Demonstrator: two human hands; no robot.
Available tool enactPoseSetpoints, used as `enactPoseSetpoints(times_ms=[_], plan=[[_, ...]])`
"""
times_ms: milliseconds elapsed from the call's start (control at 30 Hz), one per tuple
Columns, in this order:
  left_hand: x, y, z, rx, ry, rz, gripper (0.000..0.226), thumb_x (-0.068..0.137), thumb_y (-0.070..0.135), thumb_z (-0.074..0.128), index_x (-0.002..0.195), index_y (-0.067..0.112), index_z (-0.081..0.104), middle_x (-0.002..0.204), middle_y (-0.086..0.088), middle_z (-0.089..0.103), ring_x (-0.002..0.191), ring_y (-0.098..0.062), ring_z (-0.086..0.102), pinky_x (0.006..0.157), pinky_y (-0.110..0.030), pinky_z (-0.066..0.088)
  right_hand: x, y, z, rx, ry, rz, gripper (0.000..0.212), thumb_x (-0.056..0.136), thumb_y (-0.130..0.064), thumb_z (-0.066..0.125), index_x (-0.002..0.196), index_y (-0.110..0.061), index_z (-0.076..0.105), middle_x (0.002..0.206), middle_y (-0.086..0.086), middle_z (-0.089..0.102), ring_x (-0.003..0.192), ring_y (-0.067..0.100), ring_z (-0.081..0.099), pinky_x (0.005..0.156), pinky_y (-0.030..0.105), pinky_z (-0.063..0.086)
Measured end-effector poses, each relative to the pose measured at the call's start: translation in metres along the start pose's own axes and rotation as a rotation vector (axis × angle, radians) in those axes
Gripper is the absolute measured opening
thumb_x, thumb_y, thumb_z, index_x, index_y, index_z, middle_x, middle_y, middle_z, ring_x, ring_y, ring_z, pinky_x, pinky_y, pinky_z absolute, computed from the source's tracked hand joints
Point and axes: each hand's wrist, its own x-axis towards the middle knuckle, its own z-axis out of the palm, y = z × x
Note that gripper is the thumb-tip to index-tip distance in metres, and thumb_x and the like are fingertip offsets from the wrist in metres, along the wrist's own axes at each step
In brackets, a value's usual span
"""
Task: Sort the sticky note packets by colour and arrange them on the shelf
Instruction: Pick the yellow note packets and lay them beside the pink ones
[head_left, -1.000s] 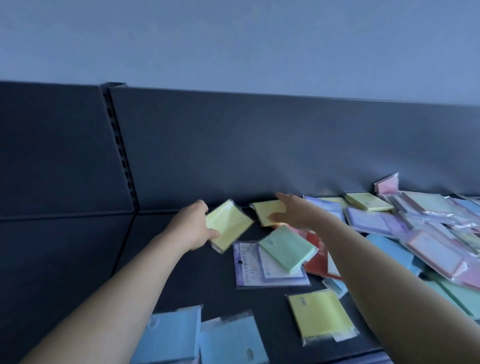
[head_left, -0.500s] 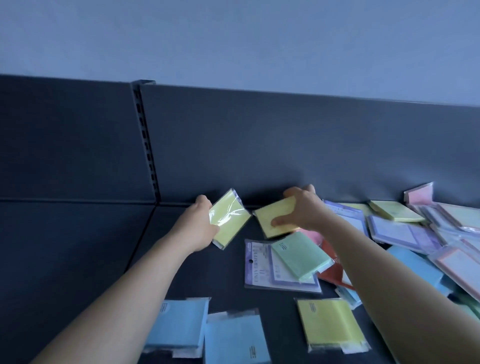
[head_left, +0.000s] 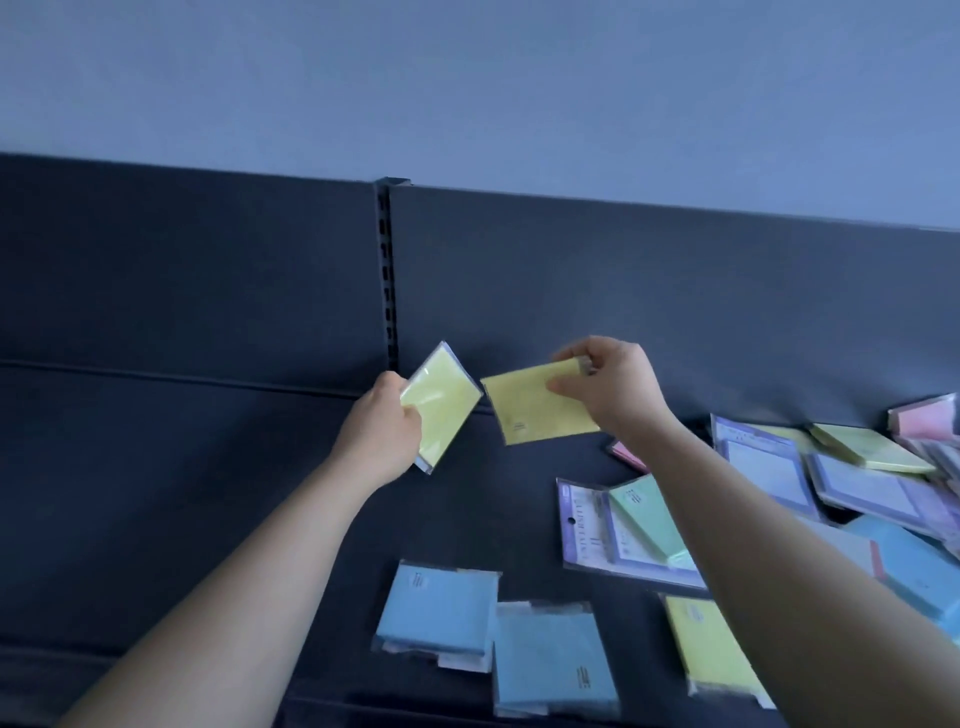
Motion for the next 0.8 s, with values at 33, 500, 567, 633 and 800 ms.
enactPoseSetpoints(times_ms=[33,500,567,633,800], plan=[[-0.001,-0.008,-0.008,0.001,0.016,-0.009,0.019,0.092,0.011,0.034,0.105,0.016,0.048,0.101,-0.002,0.056,0.083,-0.025,0.063,0.055,-0.033,0.042,-0.003,-0.008,0.009,0.04,-0.019,0.003,0.017,0.074,-0.008,0.075,0.081,-0.023,0.07,0.069,-0.002,0.053,0.057,0.012,0.045,0.047,0.019,0.038],[-0.039,-0.155,-0.194,0.001,0.223,-0.167,0.013,0.095,0.011,0.039,0.105,0.013,0.047,0.097,-0.001,0.055,0.082,-0.03,0.068,0.059,-0.037,0.051,-0.049,-0.158,0.204,0.147,-0.095,-0.023,0.016,0.083,-0.018,0.071,0.095,-0.017,0.062,0.089,-0.011,0.057,0.075,0.003,0.056,0.056,0.018,0.044],[-0.045,-0.181,-0.225,0.004,0.237,-0.174,0.014,0.096,0.01,0.04,0.108,0.012,0.045,0.096,-0.001,0.055,0.082,-0.03,0.068,0.066,-0.045,0.058,-0.058,-0.178,0.239,0.141,-0.118,-0.019,0.016,0.085,-0.017,0.069,0.097,-0.018,0.059,0.091,-0.011,0.056,0.077,0.003,0.055,0.057,0.018,0.042],[-0.05,-0.207,-0.254,0.013,0.248,-0.183,0.016,0.098,0.01,0.04,0.113,0.012,0.043,0.094,-0.001,0.054,0.082,-0.029,0.068,0.067,-0.051,0.058,-0.068,-0.196,0.271,0.168,-0.135,-0.003,0.018,0.085,-0.016,0.066,0.101,-0.019,0.057,0.099,-0.008,0.057,0.085,0.009,0.057,0.064,0.021,0.043],[-0.058,-0.261,-0.313,0.04,0.266,-0.221,0.021,0.099,0.011,0.04,0.121,0.013,0.04,0.092,0.002,0.053,0.079,-0.027,0.069,0.068,-0.048,0.058,-0.087,-0.237,0.341,0.226,-0.23,0.014,0.018,0.086,-0.01,0.055,0.1,-0.022,0.057,0.092,-0.003,0.061,0.071,0.011,0.057,0.053,0.021,0.042]])
